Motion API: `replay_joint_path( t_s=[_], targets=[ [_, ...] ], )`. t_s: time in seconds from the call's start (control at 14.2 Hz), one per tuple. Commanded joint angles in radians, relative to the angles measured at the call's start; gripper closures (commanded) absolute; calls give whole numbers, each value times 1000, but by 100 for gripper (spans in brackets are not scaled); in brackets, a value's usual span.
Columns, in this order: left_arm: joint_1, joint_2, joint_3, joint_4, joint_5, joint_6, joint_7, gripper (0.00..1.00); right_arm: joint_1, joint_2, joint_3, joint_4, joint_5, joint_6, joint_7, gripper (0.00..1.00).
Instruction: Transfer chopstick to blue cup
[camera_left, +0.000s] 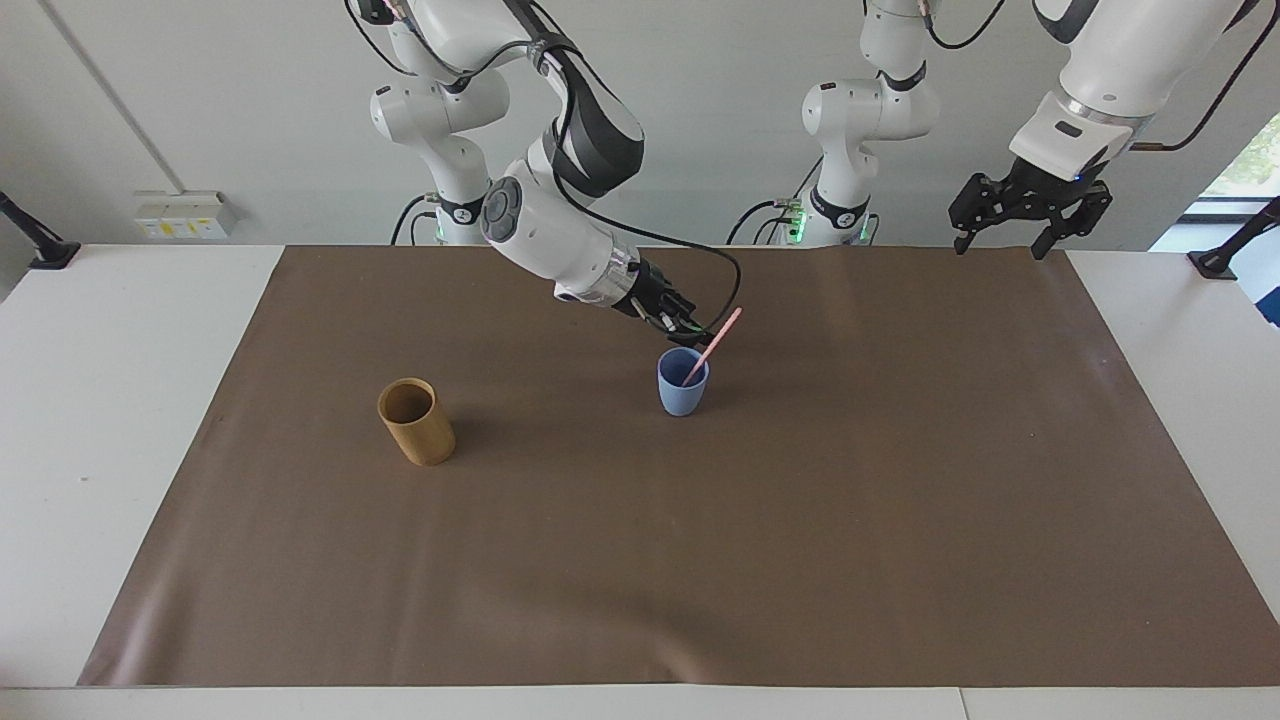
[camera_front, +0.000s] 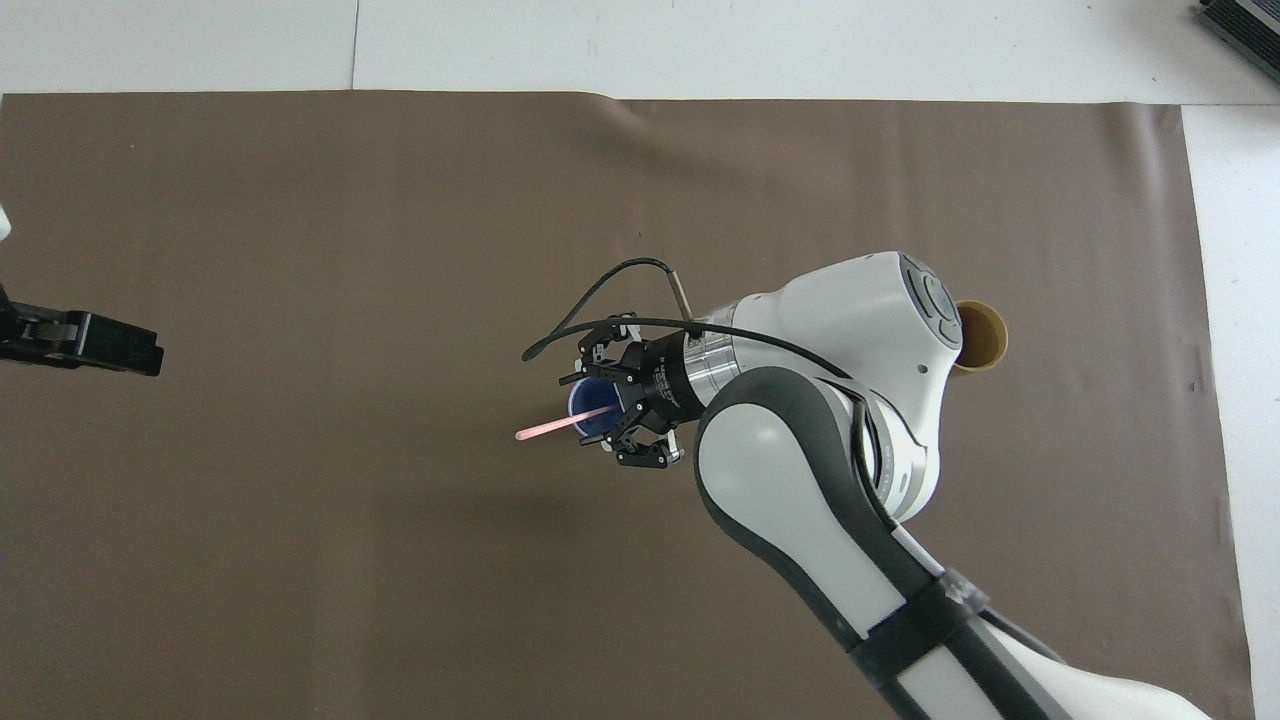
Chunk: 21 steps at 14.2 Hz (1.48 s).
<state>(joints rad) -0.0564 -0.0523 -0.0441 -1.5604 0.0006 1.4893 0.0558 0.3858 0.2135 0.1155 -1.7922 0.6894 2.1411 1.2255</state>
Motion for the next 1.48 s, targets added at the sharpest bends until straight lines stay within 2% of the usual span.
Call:
replay_joint_path(
  t_s=[0.0,0.42,0.56,0.92,1.13,1.41],
  targets=[
    [15,-14,-7,-1,-16,-8,-8,0,-34,-17,-2,57,-221,-9,-64,0],
    [6,-14,-8,-1,-16,-6,-8,0,-106,-52,-2,57,-674,-67,-465,0],
    [3,-14,-8,-1,-16,-6,-8,0,-134,-89,-7,59,-706,-124,-578,0],
    [7,-14,-8,-1,-16,-11,-13,0,-205,-218,-7,100,-720,-265,-658,0],
    [13,-14,-10,-1,-16,-21,-42,0,-260,-223,-7,220,-717,-430,-754,0],
    [13,-14,-8,0,-34,-26,-44,0,-318,-246,-10,287,-711,-570,-814,0]
  ],
)
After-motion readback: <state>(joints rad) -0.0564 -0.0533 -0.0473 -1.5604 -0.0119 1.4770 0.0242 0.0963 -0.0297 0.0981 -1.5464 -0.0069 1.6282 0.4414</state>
